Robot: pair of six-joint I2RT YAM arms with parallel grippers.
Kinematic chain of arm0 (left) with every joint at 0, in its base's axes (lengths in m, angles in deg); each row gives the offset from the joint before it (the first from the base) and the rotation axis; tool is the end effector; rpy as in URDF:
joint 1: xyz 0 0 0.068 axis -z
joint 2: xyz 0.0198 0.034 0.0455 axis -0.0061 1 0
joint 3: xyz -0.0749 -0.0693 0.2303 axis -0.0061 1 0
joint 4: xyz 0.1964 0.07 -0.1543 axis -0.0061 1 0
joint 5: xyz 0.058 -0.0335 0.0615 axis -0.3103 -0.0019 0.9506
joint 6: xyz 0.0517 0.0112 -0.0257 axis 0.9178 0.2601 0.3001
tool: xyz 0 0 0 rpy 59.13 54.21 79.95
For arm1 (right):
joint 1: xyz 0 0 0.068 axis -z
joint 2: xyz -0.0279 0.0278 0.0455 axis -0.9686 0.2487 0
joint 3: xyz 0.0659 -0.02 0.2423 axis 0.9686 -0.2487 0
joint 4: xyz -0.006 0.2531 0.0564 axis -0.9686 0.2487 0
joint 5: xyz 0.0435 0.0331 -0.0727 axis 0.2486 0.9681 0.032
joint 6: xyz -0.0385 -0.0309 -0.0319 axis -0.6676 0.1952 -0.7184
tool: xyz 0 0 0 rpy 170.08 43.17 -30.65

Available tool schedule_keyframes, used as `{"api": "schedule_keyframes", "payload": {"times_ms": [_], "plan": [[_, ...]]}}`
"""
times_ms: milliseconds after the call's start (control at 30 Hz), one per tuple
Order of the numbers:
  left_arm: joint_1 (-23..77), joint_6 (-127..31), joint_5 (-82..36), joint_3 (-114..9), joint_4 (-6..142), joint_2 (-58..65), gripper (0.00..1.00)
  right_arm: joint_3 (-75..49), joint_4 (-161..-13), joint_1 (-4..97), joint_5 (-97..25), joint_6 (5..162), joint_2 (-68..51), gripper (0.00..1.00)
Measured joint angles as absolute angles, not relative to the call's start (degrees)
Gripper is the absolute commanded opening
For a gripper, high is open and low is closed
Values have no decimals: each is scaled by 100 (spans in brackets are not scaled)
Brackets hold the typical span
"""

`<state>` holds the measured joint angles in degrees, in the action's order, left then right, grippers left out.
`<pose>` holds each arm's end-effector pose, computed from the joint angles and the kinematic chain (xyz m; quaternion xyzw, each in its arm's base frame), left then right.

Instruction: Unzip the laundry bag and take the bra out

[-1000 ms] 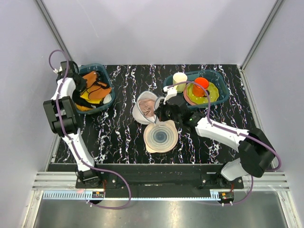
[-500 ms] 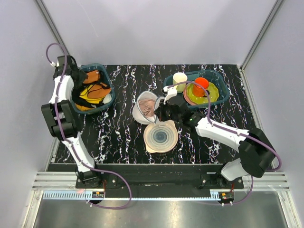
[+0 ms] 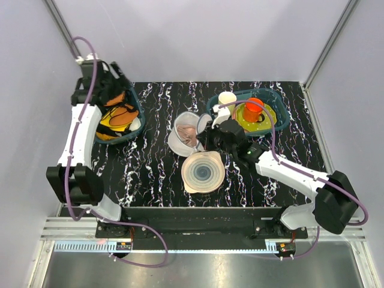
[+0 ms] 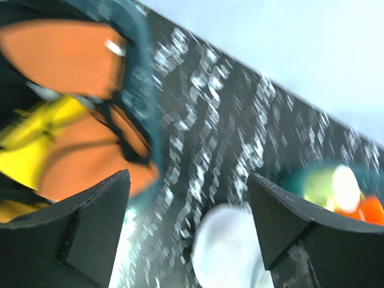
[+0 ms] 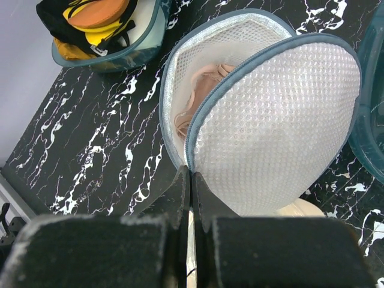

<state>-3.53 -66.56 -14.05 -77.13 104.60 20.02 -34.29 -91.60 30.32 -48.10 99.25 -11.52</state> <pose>0.3653 0.0253 0.3799 -0.2549 0.8249 -0.1092 0.4925 0.2309 0.2289 0.2695 -0.1423 0.8031 0.2974 0.4964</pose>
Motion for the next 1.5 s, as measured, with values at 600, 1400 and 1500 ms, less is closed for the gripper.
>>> {"api": "schedule_keyframes", "payload": {"times_ms": [600,1400,1500], "plan": [[2202,-7901,-4054,-5824,9194,1654,66,-3619,-9175,3032,-4871,9932,-1165,0],[2410,-7956,-3009,-4981,8803,2961,68,-3883,-9094,3032,-4897,10006,-1161,0],[2517,-7829,-2889,-4981,8801,3022,73,-3883,-9094,3032,-4893,10017,-1158,0]]}}
